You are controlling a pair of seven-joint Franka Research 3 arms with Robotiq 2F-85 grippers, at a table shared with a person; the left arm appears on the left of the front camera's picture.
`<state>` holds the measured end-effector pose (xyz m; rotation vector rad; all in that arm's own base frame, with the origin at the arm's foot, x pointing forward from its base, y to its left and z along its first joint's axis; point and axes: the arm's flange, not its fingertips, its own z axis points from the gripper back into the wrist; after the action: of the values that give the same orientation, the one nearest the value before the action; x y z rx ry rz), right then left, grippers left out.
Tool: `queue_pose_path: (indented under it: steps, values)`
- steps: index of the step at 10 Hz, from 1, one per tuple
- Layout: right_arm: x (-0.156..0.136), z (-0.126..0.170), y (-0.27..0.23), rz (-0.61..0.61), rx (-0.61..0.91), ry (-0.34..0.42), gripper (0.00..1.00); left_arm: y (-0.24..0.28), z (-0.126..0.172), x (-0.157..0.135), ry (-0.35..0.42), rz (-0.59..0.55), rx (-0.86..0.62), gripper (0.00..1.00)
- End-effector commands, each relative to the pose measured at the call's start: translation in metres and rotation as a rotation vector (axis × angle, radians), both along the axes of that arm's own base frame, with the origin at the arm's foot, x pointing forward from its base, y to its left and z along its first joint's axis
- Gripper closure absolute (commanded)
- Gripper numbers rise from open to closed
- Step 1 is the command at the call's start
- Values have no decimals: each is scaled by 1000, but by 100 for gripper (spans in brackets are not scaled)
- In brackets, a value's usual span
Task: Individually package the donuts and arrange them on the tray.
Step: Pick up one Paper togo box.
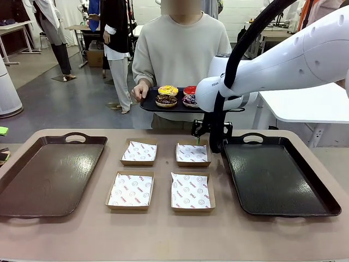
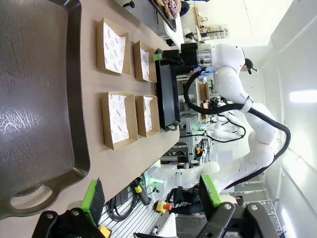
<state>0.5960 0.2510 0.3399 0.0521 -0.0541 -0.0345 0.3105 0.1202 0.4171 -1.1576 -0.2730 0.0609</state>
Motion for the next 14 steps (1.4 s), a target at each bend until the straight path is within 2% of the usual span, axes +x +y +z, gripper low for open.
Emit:
queue_pose_path:
  steps: [1, 5, 6, 7, 8, 9, 10, 11, 14]
  values:
    - [-1, -5, 3, 34, -7, 30, 0, 1, 1, 0, -9, 0, -15, 0]
    - [-3, -14, -2, 34, -10, 60, 0, 1, 1, 0, -9, 0, -15, 0]
    - [-4, -15, -3, 52, 5, 62, 25, 1, 1, 0, -9, 0, -15, 0]
    - [-4, -15, -2, 55, 10, 67, 59, 1, 1, 0, -9, 0, -15, 0]
    - [-3, -15, -3, 50, 12, 69, 85, 1, 1, 0, -9, 0, -15, 0]
    - [-3, -16, -4, 46, 17, 75, 100, 1, 1, 0, -9, 0, -15, 0]
    - [-3, -16, -4, 44, 16, 78, 76, 1, 1, 0, -9, 0, -15, 0]
    - [-3, -16, -5, 43, 17, 80, 100, 1, 1, 0, -9, 0, -15, 0]
    - [-2, -16, -6, 31, 22, 87, 100, 1, 1, 0, -9, 0, -15, 0]
